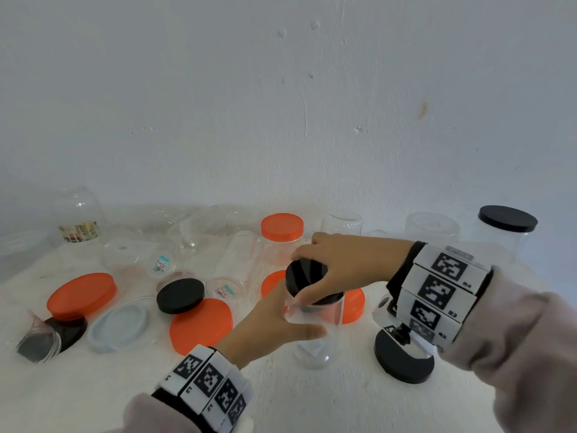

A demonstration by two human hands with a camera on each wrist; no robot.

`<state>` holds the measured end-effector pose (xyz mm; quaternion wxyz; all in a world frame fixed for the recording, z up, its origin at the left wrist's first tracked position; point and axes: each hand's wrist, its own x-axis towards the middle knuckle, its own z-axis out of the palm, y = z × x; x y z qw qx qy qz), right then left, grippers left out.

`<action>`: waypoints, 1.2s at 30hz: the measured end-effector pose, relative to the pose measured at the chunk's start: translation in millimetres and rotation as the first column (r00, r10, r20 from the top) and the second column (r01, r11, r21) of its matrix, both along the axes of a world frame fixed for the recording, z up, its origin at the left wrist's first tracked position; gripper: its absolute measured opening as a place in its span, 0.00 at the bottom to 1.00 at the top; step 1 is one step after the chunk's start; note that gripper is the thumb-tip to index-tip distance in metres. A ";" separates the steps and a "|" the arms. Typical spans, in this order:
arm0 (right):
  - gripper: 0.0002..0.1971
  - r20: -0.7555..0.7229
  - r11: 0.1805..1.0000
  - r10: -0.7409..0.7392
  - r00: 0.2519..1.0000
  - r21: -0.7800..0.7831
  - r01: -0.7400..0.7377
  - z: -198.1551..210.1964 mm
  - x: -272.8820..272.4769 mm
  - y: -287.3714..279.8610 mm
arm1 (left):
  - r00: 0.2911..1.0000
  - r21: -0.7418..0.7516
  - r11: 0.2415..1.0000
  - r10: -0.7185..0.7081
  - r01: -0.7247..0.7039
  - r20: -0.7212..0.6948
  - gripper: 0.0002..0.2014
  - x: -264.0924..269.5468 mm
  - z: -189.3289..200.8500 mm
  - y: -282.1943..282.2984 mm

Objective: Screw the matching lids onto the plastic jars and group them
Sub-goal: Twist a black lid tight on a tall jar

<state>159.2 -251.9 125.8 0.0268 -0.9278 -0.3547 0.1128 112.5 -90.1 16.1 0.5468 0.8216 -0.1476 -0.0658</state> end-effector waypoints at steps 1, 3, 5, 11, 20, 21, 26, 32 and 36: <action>0.39 0.023 1.000 -0.010 1.000 -0.005 0.010 -1.0 -0.8 0.7 | 1.000 -0.003 1.000 0.001 -0.001 -0.007 0.39 0.0 0.1 0.0; 0.39 0.010 1.000 -0.015 1.000 -0.007 0.015 0.6 -0.7 1.2 | 1.000 0.004 1.000 0.005 -0.005 -0.006 0.39 -0.1 0.0 -0.1; 0.41 -0.081 1.000 0.003 0.997 -0.012 -0.004 5.9 0.4 0.3 | 1.000 0.016 1.000 0.009 -0.009 0.000 0.39 -0.5 0.2 -0.1; 0.37 -0.165 0.996 0.086 0.982 0.004 -0.087 15.0 4.0 -1.5 | 1.000 0.009 1.000 0.001 -0.001 -0.001 0.35 -0.9 0.8 -0.2; 0.43 -0.032 1.000 -0.010 0.999 -0.014 0.010 0.9 4.9 0.6 | 1.000 -0.011 1.000 0.009 -0.009 -0.009 0.40 -1.0 0.5 -1.2; 0.43 -0.089 1.000 0.003 0.996 -0.016 -0.004 2.9 5.2 -1.0 | 1.000 -0.004 1.000 0.011 -0.011 -0.005 0.39 -1.0 0.5 -1.0; 0.39 -0.145 0.997 0.071 0.987 0.034 -0.067 6.7 6.2 -3.8 | 1.000 0.001 1.000 0.005 -0.005 0.018 0.37 -0.9 0.6 -1.9; 0.39 0.034 1.000 -0.020 0.999 0.007 0.020 -4.2 2.1 0.2 | 1.000 -0.012 1.000 0.006 -0.006 0.007 0.38 -0.6 -0.2 -1.2; 0.45 0.006 0.999 -0.029 1.000 -0.021 0.029 -5.0 1.6 0.8 | 1.000 -0.017 1.000 0.012 -0.012 -0.007 0.39 -0.6 -0.5 -1.0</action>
